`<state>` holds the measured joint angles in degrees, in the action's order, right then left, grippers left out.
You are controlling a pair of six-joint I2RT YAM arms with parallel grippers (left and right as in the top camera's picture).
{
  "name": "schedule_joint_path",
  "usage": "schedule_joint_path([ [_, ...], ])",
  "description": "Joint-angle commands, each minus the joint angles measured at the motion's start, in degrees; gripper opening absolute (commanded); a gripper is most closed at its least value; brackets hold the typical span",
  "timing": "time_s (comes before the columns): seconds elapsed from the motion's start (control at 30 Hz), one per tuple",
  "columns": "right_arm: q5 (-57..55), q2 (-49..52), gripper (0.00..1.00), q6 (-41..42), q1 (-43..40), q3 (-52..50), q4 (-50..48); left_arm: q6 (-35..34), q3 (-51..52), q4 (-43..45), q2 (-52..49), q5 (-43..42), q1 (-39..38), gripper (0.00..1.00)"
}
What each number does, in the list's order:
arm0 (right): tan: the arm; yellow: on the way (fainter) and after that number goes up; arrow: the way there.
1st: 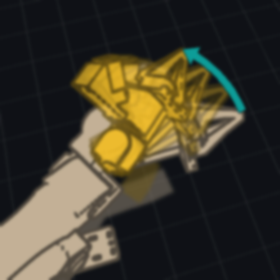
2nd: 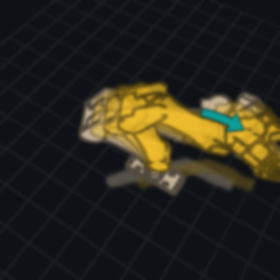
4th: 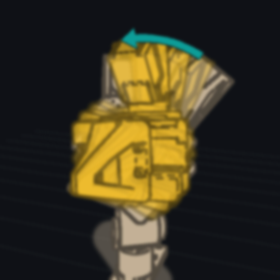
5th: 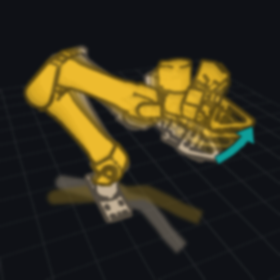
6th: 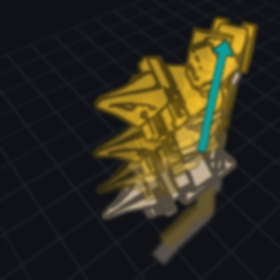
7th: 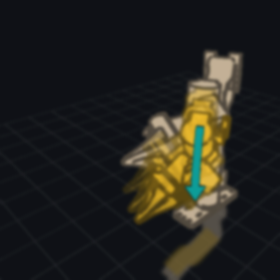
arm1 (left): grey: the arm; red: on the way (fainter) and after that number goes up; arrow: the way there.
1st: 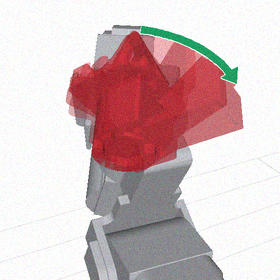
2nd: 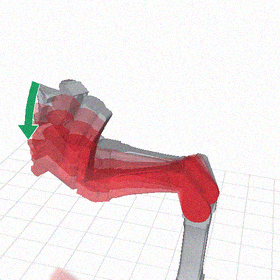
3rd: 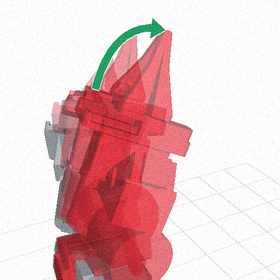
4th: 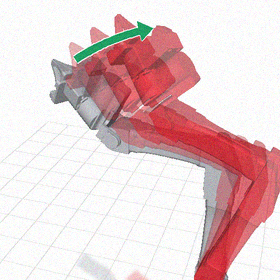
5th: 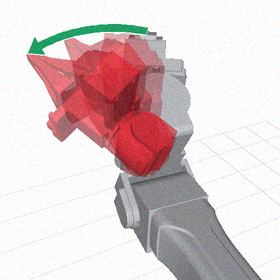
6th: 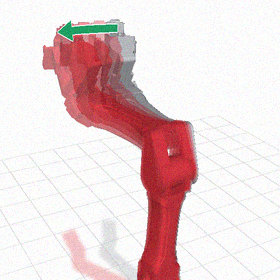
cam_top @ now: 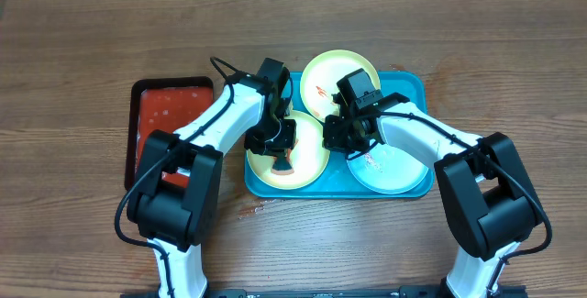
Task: Clean dirty plates on tray and stack at the side
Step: 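Grasp the sponge with the left gripper and scrub the lower-left yellow plate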
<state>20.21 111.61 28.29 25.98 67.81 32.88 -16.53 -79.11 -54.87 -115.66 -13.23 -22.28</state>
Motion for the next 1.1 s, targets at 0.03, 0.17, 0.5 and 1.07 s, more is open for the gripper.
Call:
schedule_joint_path([
  [0.03, -0.7, 0.33, 0.09, 0.46, 0.04, 1.05, -0.33, -1.95, 0.5, -0.33, -0.61, 12.35, -0.61, 0.04],
  [0.17, -0.7, 0.33, 0.09, 0.46, 0.04, 1.05, -0.35, -3.54, 0.46, -0.59, -0.61, 18.49, 0.04, 0.04],
  [0.5, -0.68, 0.33, 0.09, 0.44, 0.04, 1.05, -0.52, -5.86, -5.84, -3.63, -0.59, 19.28, 0.74, 0.04],
  [1.07, -0.7, 0.33, 0.09, 0.22, 0.04, 1.03, -0.48, -5.79, -1.77, -0.94, -0.92, 6.93, -2.14, 0.04],
])
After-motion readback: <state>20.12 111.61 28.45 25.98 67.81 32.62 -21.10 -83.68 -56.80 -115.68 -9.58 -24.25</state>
